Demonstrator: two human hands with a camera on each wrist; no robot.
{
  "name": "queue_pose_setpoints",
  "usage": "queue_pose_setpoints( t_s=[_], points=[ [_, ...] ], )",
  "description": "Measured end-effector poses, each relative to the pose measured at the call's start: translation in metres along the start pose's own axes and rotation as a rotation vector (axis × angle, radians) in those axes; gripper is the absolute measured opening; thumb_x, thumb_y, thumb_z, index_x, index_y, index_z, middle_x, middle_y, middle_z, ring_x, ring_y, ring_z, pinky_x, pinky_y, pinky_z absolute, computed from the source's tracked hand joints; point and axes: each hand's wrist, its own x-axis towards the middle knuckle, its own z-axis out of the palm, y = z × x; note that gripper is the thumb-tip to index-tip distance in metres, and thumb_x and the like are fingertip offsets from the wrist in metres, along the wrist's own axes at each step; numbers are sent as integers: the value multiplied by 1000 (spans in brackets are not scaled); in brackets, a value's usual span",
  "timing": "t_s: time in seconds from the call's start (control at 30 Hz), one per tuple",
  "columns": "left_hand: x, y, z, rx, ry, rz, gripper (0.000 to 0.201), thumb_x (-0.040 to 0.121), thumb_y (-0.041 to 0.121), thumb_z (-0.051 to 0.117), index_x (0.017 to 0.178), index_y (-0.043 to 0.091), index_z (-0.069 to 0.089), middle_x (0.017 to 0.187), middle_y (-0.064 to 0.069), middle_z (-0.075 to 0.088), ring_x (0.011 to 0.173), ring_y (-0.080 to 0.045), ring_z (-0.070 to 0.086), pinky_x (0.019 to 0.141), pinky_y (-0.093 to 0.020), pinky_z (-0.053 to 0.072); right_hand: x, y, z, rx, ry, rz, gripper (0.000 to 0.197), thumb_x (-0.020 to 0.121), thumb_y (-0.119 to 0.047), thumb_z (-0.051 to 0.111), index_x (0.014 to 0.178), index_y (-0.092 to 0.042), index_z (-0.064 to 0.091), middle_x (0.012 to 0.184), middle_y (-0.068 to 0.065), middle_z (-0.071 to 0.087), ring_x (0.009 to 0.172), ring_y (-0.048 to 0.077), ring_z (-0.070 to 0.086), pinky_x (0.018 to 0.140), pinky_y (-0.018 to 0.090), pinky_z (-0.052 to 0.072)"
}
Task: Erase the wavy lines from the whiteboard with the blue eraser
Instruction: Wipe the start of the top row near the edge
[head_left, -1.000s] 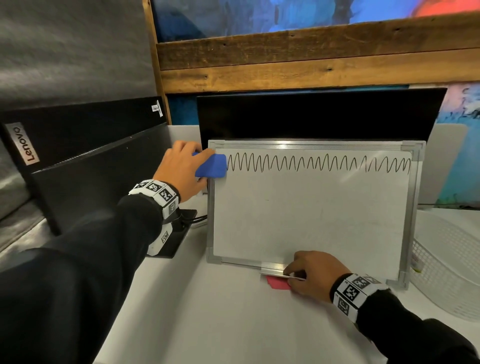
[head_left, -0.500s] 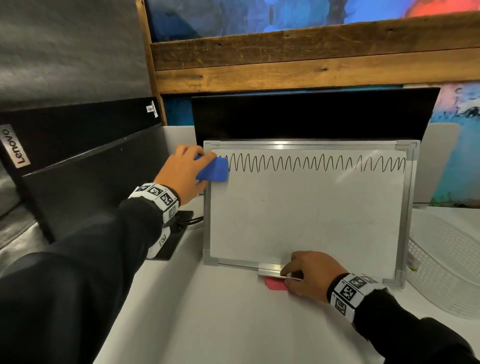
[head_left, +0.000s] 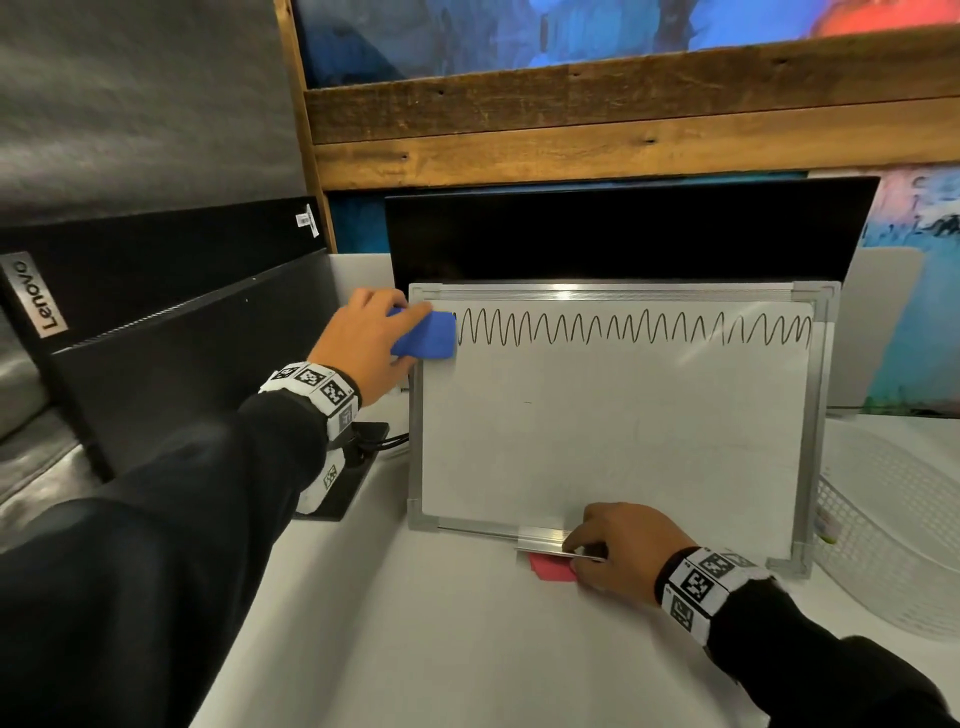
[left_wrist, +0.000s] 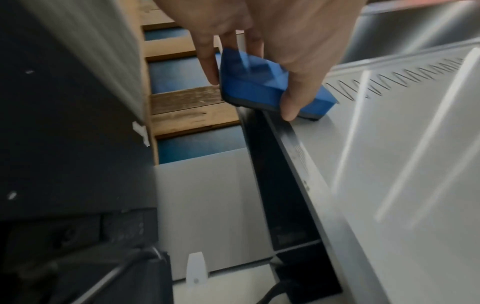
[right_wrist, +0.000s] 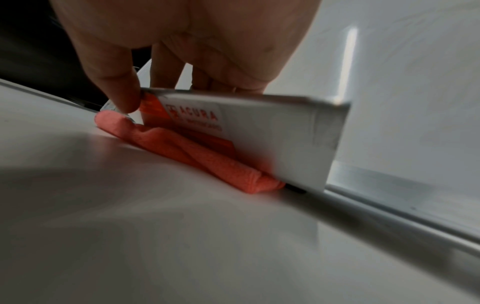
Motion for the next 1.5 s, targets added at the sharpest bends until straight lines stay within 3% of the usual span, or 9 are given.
queue_pose_setpoints(
  t_s=[0.07, 0.67, 0.8, 0.93, 1.07, 1.17, 1.3, 1.4, 1.5],
  points=[
    [-1, -3, -1, -28, 28, -81, 65, 83, 31, 69, 142, 24, 41, 128, -7, 48, 120, -31, 40, 95, -45, 44, 0, 0, 0, 1, 1, -2, 33, 83, -48, 51, 112, -42, 68, 91, -14, 57, 83, 8, 57, 73, 25, 48],
    [1, -5, -4, 13, 23, -72, 66, 83, 35, 67, 143, 27, 39, 128, -7, 47, 119, -30, 40, 95, -45, 41, 2, 2, 4, -8, 18, 0, 34, 82, -48, 50, 111, -43, 67, 90, -13, 57, 82, 8, 58, 73, 24, 48],
    [0, 0, -2, 78, -44, 84, 67, 82, 35, 69, 142, 28, 41, 130, -5, 46, 119, -29, 41, 95, -45, 43, 2, 2, 5, -6, 22, -5, 34, 82, -48, 50, 111, -43, 68, 89, -14, 56, 81, 7, 57, 71, 22, 47],
    [1, -5, -4, 15, 28, -74, 65, 83, 34, 68, 141, 26, 41, 127, -7, 48, 118, -30, 40, 94, -44, 43, 3, 3, 5, -14, 22, -6, 35, 81, -48, 51, 112, -43, 67, 88, -15, 54, 81, 7, 56, 69, 21, 44],
    [1, 6, -2, 63, -13, 84, 65, 82, 33, 69, 141, 26, 42, 128, -6, 48, 117, -29, 43, 92, -43, 45, 4, 3, 6, -18, 23, -14, 34, 82, -48, 51, 112, -43, 67, 88, -16, 53, 78, 5, 52, 67, 20, 41],
    [7, 5, -5, -8, 59, -58, 64, 82, 33, 69, 140, 25, 42, 126, -7, 48, 116, -30, 42, 93, -45, 46, 3, 4, 6, -19, 18, -13, 34, 82, -48, 52, 112, -43, 67, 89, -15, 55, 79, 5, 54, 69, 21, 43],
    [8, 12, 1, 30, -12, 96, 65, 83, 32, 68, 142, 27, 41, 129, -4, 46, 119, -28, 41, 94, -43, 45, 3, 3, 5, -22, 14, -16, 34, 83, -47, 51, 112, -42, 67, 89, -14, 55, 82, 7, 56, 71, 23, 46],
    [10, 9, 0, -39, 55, -73, 63, 85, 33, 67, 141, 24, 41, 128, -6, 47, 119, -29, 41, 95, -44, 45, 3, 3, 5, -26, 6, -19, 34, 82, -47, 51, 112, -42, 67, 89, -14, 55, 82, 7, 57, 70, 23, 46],
    [5, 16, 4, 5, -6, 61, 65, 84, 35, 67, 143, 26, 40, 130, -5, 46, 120, -28, 41, 97, -44, 45, 4, 4, 5, -30, 10, -23, 34, 82, -48, 51, 110, -41, 67, 89, -15, 56, 80, 7, 57, 68, 22, 45]
  ],
)
